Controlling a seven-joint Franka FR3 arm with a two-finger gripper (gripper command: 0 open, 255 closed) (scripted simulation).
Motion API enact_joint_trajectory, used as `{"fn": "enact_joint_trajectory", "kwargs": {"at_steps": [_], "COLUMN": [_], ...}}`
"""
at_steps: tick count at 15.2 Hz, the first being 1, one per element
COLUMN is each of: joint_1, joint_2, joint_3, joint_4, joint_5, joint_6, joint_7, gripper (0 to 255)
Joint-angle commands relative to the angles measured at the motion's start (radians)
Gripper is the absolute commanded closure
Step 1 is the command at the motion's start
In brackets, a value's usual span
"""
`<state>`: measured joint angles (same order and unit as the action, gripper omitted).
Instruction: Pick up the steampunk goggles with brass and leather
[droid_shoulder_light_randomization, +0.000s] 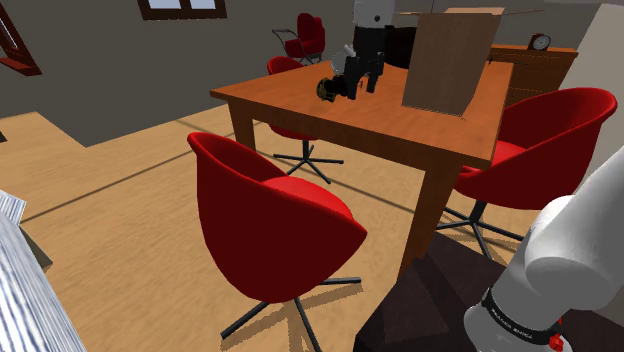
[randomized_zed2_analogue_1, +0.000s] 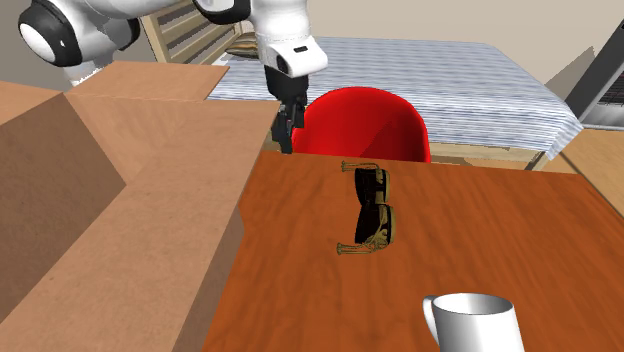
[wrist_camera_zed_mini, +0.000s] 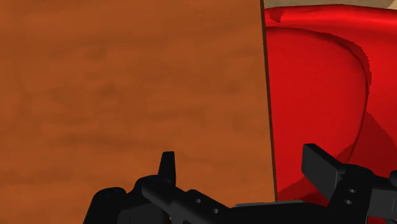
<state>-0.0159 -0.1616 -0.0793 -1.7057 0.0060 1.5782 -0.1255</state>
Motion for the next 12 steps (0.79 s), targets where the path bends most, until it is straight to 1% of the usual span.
{"fn": "enact_joint_trajectory", "kwargs": {"at_steps": [1, 5, 8, 9, 12], "joint_1": [-0.001, -0.012, -0.028, -0.029, -0.025], "joint_2": [0.097, 0.294, 0.472, 0.473, 0.446], "joint_3": [-0.005, -0.016, -0.02, -0.02, -0.019], "joint_4": [0.115, 0.364, 0.616, 0.618, 0.534], "joint_5": [0.005, 0.019, 0.034, 0.033, 0.03], "joint_6": [-0.024, -0.089, -0.172, -0.173, -0.117], "joint_7": [-0.011, -0.037, -0.054, -0.054, -0.054], "gripper": [0, 0, 0, 0, 0]}}
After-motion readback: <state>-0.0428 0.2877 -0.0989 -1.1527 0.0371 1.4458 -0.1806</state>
